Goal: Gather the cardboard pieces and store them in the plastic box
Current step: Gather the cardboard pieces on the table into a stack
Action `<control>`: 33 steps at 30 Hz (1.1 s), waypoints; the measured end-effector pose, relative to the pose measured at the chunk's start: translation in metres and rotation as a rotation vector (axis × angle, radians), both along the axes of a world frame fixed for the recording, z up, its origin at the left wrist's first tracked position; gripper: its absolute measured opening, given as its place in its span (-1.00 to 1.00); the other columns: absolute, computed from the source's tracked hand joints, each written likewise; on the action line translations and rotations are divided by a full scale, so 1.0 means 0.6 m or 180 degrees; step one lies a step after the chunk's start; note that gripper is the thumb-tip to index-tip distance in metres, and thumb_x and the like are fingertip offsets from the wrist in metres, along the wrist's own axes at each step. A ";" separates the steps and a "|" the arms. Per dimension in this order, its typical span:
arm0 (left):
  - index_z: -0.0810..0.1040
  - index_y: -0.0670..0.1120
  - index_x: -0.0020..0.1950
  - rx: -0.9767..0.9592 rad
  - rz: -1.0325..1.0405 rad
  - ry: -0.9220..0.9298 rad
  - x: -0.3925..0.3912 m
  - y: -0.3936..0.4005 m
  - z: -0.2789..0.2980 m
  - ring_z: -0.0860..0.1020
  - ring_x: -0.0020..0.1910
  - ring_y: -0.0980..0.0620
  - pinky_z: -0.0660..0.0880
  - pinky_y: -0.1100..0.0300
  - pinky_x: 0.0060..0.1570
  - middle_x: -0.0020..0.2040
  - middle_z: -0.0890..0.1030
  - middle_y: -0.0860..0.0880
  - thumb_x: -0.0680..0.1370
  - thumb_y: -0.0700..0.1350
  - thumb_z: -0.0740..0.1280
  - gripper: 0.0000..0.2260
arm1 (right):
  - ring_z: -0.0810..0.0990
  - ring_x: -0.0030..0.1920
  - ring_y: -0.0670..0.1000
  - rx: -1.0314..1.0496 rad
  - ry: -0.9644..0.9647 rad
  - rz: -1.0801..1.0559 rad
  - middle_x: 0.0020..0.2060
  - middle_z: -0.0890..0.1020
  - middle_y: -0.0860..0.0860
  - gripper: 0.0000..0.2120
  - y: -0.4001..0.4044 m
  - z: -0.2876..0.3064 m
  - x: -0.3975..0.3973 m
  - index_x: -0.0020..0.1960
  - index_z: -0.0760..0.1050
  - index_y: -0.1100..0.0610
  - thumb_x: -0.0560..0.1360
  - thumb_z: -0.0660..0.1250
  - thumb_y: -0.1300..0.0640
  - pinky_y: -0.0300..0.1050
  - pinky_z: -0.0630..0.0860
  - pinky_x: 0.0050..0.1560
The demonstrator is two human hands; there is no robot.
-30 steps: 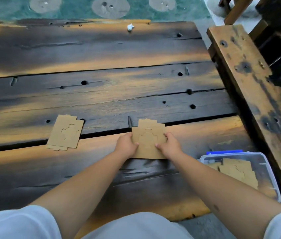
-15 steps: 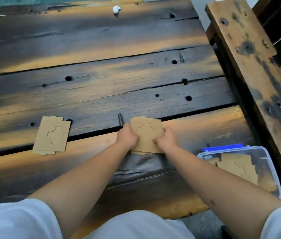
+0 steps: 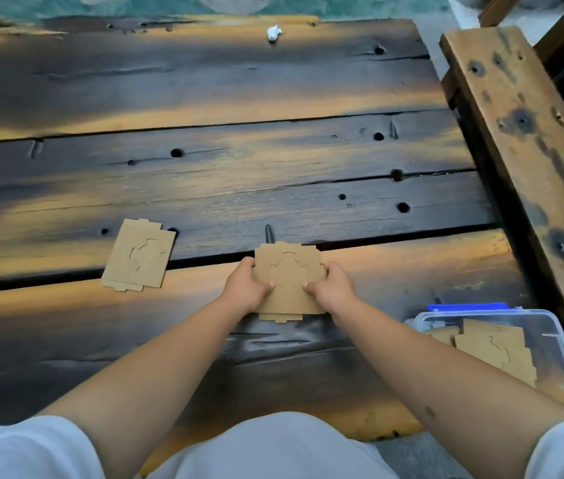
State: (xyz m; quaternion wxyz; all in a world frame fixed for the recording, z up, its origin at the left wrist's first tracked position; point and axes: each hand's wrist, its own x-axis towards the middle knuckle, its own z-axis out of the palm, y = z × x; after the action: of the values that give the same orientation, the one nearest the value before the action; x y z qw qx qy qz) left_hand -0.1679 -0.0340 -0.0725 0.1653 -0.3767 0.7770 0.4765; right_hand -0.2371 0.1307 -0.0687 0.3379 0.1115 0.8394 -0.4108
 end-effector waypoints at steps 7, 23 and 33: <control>0.43 -0.03 0.25 0.0100 0.0603 0.0214 0.112 -0.088 0.028 0.51 -0.01 0.03 0.42 0.22 0.01 0.05 0.55 0.02 0.42 -0.14 0.49 -0.55 | 0.61 0.01 0.08 -0.0204 -0.0083 0.0453 0.03 0.63 0.03 -0.61 -0.105 0.026 0.067 0.13 0.45 0.02 0.37 0.52 0.16 0.05 0.57 0.09; 0.42 -0.06 0.32 -0.0432 0.0699 0.0062 0.174 -0.329 0.046 0.51 0.17 -0.06 0.35 0.25 0.06 0.22 0.56 -0.06 0.42 -0.14 0.48 -0.50 | 0.60 0.04 0.10 -0.0309 -0.0176 0.0586 0.07 0.63 0.08 -0.64 -0.357 0.032 0.134 0.08 0.43 0.05 0.37 0.52 0.12 0.09 0.57 0.10; 0.39 -0.10 0.29 -0.0673 0.0232 -0.0457 0.125 -0.422 0.005 0.42 0.26 -0.17 0.39 0.07 0.25 0.24 0.49 -0.20 0.44 -0.09 0.42 -0.55 | 0.57 0.10 0.16 0.0388 -0.0100 0.0534 0.07 0.63 0.10 -0.63 -0.457 -0.011 0.116 0.11 0.50 0.09 0.36 0.50 0.05 0.05 0.54 0.10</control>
State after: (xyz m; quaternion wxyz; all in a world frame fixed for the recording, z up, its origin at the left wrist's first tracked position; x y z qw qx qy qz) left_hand -0.0929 -0.2873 -0.0693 0.1625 -0.4531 0.7949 0.3694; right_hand -0.1675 -0.1436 -0.0753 0.3769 0.0676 0.8638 -0.3275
